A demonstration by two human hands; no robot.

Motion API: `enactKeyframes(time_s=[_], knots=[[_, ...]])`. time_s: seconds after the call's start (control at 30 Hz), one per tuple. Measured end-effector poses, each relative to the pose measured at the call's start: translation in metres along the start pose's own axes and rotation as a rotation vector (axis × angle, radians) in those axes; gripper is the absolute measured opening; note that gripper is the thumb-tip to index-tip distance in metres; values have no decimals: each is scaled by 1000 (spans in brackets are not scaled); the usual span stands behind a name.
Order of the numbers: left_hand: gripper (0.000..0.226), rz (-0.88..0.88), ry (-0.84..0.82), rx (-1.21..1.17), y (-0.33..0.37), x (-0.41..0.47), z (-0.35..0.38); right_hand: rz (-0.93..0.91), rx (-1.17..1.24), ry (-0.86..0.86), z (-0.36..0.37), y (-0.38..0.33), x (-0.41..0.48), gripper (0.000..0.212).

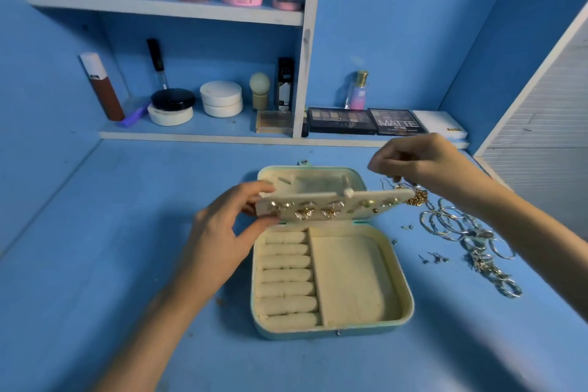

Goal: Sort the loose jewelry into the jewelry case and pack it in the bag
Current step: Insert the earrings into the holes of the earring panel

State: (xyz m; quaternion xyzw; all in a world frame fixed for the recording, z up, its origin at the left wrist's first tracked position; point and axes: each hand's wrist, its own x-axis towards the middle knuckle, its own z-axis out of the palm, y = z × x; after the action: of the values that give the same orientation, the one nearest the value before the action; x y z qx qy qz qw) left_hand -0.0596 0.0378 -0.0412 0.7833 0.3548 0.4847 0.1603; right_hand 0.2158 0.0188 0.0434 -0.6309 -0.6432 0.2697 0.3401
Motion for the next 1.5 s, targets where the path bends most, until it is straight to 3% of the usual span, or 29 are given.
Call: enactKeyframes(time_s=[0.13, 0.47, 1.5], knots=[[42, 136, -28, 60, -5, -7, -3, -17, 86, -145, 25, -22, 16, 6], [28, 182, -44, 27, -4, -11, -9, 6, 115, -501, 85, -43, 25, 8], [36, 170, -54, 46, -7, -12, -7, -77, -21, -611, 82, -48, 32, 5]])
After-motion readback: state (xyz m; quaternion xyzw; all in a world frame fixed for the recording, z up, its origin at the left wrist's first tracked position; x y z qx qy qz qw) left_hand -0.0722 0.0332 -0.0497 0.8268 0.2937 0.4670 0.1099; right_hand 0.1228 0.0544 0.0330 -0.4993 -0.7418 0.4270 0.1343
